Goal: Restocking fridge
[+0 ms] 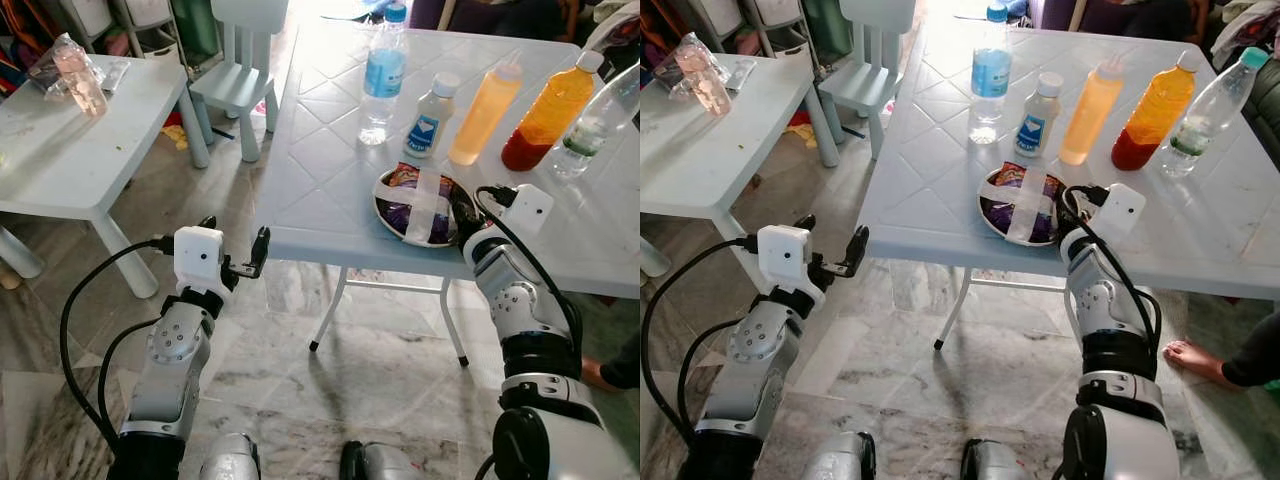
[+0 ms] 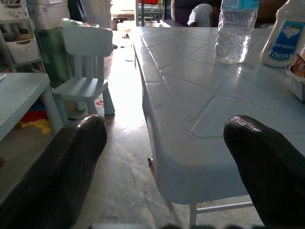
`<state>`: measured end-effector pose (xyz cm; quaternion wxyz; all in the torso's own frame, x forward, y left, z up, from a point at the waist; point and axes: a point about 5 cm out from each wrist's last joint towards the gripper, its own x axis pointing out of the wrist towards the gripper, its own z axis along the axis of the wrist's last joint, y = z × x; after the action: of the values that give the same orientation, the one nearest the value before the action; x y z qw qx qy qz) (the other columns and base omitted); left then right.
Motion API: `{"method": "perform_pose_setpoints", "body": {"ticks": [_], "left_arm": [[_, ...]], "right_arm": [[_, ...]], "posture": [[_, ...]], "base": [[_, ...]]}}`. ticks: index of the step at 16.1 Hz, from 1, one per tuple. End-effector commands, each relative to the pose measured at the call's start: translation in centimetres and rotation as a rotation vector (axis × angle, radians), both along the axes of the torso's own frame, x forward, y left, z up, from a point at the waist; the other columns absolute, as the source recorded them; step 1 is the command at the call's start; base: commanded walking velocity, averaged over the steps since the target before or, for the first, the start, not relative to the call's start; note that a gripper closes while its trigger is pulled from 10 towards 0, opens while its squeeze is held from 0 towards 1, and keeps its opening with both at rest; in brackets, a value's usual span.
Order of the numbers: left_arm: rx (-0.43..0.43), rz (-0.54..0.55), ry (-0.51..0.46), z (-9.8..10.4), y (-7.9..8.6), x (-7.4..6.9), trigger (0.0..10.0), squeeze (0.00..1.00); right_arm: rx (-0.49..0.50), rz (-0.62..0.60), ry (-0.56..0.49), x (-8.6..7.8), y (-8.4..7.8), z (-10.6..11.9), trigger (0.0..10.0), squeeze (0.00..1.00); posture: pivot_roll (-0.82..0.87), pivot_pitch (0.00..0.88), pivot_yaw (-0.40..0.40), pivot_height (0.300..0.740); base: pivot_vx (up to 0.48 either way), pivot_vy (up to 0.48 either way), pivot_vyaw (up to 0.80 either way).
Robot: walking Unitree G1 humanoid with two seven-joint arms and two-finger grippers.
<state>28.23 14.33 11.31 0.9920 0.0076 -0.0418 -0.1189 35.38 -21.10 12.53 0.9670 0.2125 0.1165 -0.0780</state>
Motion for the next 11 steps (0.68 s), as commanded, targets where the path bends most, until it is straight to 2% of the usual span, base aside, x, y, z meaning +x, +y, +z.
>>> {"method": "perform_pose_setpoints", "body": {"ticks": [1, 3, 5, 6, 7, 8, 9, 10, 11], "left_arm": [[0.009, 0.005, 0.004, 0.0, 0.2, -0.1, 10.0, 0.0], [0.033, -0.009, 0.024, -0.5, 0.5, -0.4, 10.0, 0.0], [0.077, -0.025, 0.056, -1.4, 1.3, -1.2, 10.0, 0.0], [0.092, -0.029, 0.076, -1.9, 1.9, -1.7, 10.0, 0.0], [0.105, -0.032, 0.087, -2.1, 2.2, -2.1, 10.0, 0.0], [0.112, -0.033, 0.091, -2.2, 2.3, -2.2, 10.0, 0.0], [0.113, -0.031, 0.09, -2.2, 2.4, -2.3, 10.0, 0.0], [0.112, -0.031, 0.089, -2.2, 2.3, -2.3, 10.0, 0.0], [0.112, -0.032, 0.087, -2.1, 2.2, -2.3, 10.0, 0.0]], "right_arm": [[-0.018, 0.009, 0.004, -0.2, -0.3, 0.1, 10.0, 1.0], [-0.036, 0.016, 0.063, -0.5, -0.8, -0.8, 10.0, 1.0], [-0.028, 0.019, 0.073, -0.6, -1.3, -1.0, 10.0, 1.0], [-0.029, 0.015, 0.083, -0.6, -1.7, -1.1, 10.0, 0.64], [-0.032, 0.027, 0.095, -0.6, -2.0, -1.2, 10.0, 0.0], [-0.037, 0.035, 0.103, -0.6, -2.1, -1.3, 10.0, 0.0], [-0.014, 0.048, 0.115, -0.5, -2.4, -1.4, 4.4, 0.0], [-0.001, 0.044, 0.12, -0.4, -2.8, -1.4, 0.0, 0.0], [0.005, 0.05, 0.122, -0.3, -2.8, -1.3, 0.0, 0.0]], "posture": [[0.12, 0.115, -0.02, 0.74], [0.12, 0.122, -0.018, 0.74], [0.12, 0.133, -0.015, 0.74], [0.12, 0.14, -0.014, 0.74], [0.12, 0.143, -0.014, 0.74], [0.12, 0.147, -0.015, 0.74], [0.13, 0.149, -0.017, 0.74], [0.13, 0.149, -0.017, 0.74], [0.13, 0.149, -0.017, 0.74]], "base": [[0.0, 0.0, 0.0], [0.0, 0.0, 0.0], [0.0, 0.0, 0.0], [0.0, 0.0, 0.0], [0.0, 0.0, 0.0], [0.0, 0.0, 0.0], [0.0, 0.0, 0.0], [0.0, 0.0, 0.0], [0.0, 0.0, 0.0]]}}
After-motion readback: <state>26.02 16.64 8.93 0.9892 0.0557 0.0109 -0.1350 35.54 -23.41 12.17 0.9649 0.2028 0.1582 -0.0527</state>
